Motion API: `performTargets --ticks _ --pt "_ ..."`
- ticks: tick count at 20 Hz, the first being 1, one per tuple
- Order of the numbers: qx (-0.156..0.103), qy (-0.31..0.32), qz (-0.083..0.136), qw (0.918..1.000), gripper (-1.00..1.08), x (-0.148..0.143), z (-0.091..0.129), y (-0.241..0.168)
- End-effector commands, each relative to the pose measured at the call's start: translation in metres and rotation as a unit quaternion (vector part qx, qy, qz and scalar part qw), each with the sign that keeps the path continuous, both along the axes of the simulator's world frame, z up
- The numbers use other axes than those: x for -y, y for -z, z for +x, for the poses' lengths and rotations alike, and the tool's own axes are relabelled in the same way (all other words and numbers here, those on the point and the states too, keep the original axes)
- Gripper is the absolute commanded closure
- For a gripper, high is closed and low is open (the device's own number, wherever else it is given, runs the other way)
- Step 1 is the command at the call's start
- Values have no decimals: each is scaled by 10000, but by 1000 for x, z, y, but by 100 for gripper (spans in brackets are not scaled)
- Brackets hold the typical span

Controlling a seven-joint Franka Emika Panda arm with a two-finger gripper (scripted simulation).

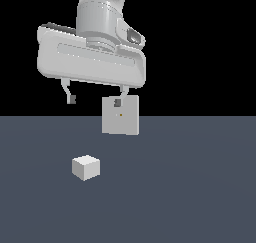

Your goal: Plug the charger into the wall socket.

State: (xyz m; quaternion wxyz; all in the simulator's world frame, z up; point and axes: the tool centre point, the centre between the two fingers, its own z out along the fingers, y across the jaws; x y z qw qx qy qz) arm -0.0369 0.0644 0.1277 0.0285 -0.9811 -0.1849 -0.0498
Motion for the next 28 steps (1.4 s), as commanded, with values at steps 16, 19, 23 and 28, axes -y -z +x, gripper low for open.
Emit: performTargets --ticks 16,19,23,28 --pt "481 -1770 135 9829 -92 -8 -36 51" --pt "528 -1954 152 9792 -92 -8 -40 57" --pt "573 -2130 169 9752 -92 -8 -43 62" --pt "598 -2234 179 9727 -92 -8 -45 66"
